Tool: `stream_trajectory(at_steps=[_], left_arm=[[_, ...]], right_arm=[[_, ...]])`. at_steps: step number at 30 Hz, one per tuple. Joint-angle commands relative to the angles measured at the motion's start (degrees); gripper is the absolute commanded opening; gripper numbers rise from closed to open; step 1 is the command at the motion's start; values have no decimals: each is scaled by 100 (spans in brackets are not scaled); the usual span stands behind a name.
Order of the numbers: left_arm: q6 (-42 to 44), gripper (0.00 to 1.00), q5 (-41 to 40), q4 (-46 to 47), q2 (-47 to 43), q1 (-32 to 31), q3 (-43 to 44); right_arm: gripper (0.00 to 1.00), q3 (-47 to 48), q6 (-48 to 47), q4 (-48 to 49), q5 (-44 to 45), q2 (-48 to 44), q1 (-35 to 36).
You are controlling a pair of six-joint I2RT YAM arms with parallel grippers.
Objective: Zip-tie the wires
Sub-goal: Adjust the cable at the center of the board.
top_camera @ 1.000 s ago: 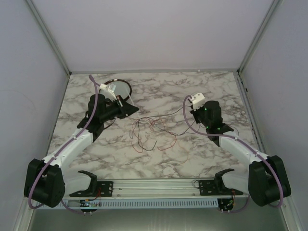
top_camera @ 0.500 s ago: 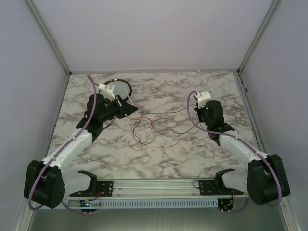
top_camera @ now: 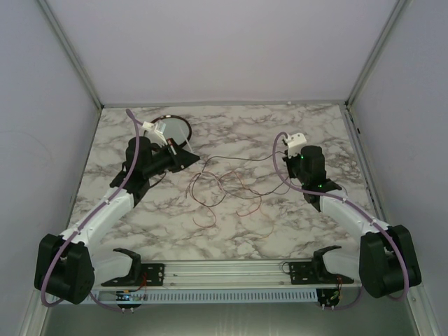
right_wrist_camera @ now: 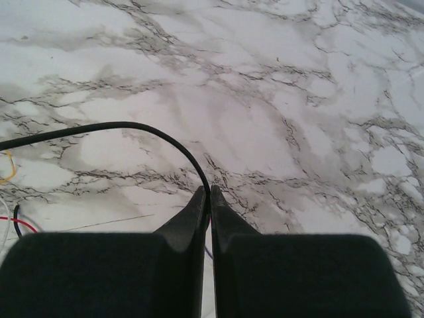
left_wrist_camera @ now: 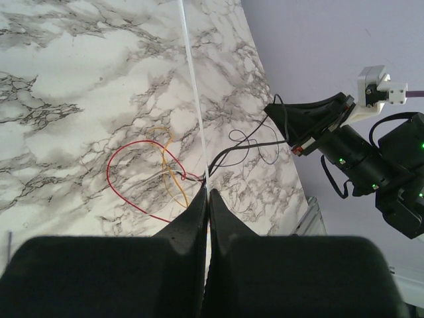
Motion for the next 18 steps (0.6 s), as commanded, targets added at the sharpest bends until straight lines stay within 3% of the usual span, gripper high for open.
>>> stream_trajectory(at_steps=[1,4,7,10,14,18], left_arm=[[2,0,28,-2,-82,35,136],[29,0,33,-53,-35,31,219],[62,0,-20,-133,-7,27,288],[22,0,-36,-127,37,27,317],[-12,0,-38,-134,111,19,353],[-62,0,-78,-134,136,26,337]], right_arm=[[6,58,-20,100,-200,24,-48],[35,110,36,122,-226,-83,-41],[47,272,317,143,-464,-364,-46],[48,487,459,216,-1345,-667,26],[48,62,-902,936,-2719,-1126,798],[42,-240,-1476,1613,-2808,-1132,1622]])
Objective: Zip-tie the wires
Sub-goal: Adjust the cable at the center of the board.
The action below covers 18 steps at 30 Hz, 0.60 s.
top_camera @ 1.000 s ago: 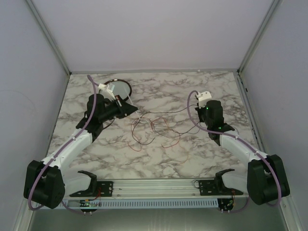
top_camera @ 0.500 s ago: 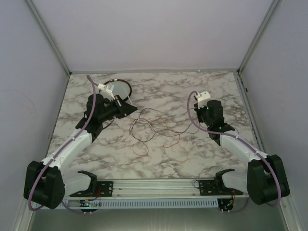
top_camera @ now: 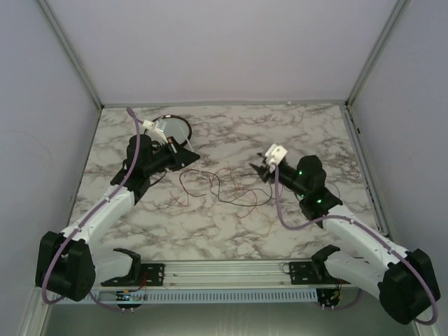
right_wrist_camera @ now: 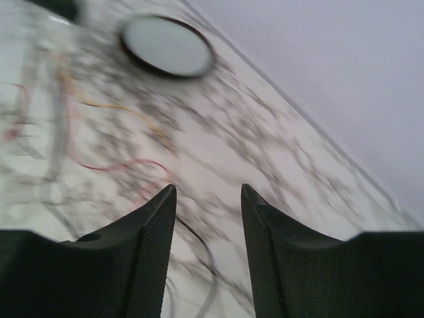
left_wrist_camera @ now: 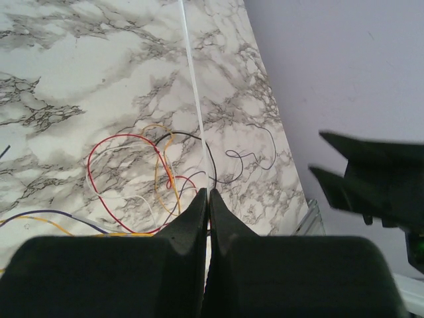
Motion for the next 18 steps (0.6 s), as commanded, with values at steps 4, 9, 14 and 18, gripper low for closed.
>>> stream_trajectory(at_steps=[4,9,14,18], left_arm=[[-84,0,-55,-8,35,25,143],[-107,0,-42,58,48,18,109],[-118,0,-70,60,85,17,111],[-113,0,-77,62,123,13,139]], right_arm=[[36,94,-1094,817,-445,541,1221],[33,55,-842,1632,-318,1219,1879],[25,194,-518,1917,-452,1646,2401],[21,32,-304,1866,-432,1726,2614]])
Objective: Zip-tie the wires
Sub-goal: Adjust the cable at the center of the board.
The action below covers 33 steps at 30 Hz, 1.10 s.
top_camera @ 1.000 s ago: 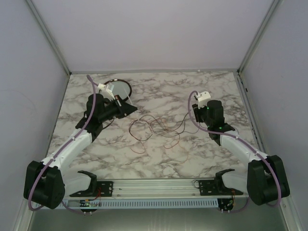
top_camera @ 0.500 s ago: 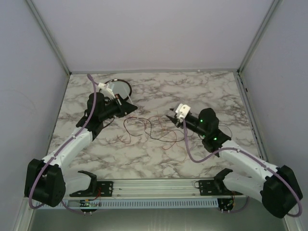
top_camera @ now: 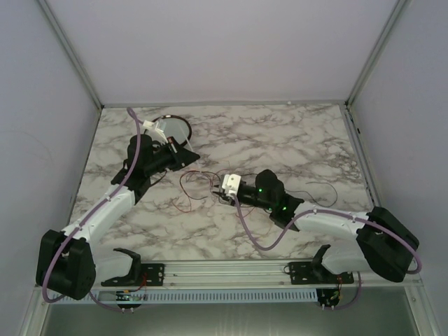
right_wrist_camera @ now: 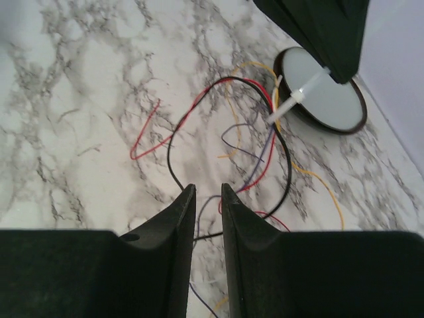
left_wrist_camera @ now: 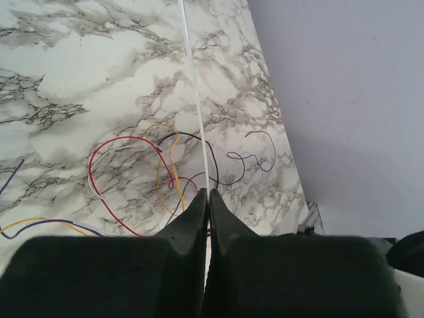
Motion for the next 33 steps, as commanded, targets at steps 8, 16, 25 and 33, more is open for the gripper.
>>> stream_trajectory(at_steps=[8,16,25,33], left_arm=[[-86,0,-2,76,95,17,162],[-485,0,-155,314,11,-36,-63],[-608,0,-190,473,7,-87,-245],[-599,0,-203,424,-84,-96,-245]], right_arm=[[22,179,562,868,-87,719,228],[25,191,505,1363,482,906,344],[25,102,571,1455,803,1118,324],[26,172,619,1468,706,1375,293]])
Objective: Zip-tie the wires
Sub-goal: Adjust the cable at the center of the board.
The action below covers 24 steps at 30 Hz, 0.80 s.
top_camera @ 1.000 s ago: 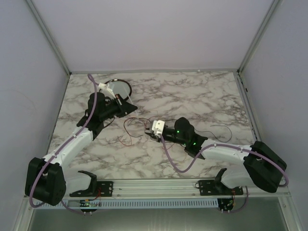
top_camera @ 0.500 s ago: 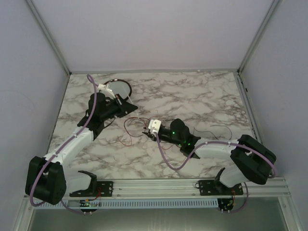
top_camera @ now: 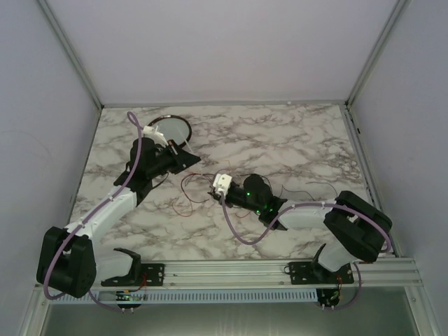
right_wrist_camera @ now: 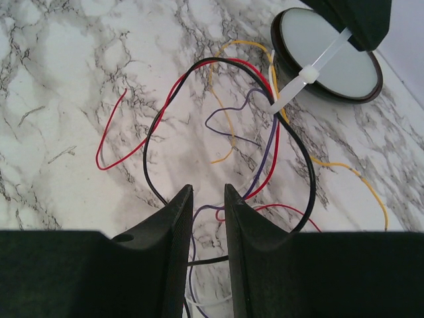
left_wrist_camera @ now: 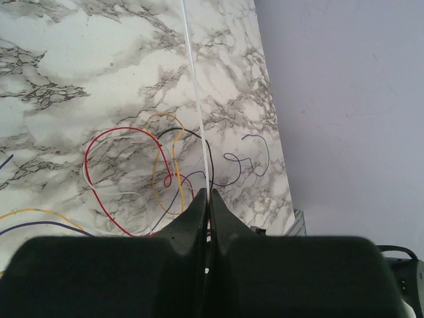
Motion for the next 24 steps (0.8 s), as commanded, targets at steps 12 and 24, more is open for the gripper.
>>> stream_trajectory(at_steps=[12,24], left_arm=[[-11,0,-33,122,-263,-23,19],[-46,0,-40,98,-363,-94,2]], right_arm=[[31,130,187,217,233,154,-126],[33,274,224,256,218,311,-235]])
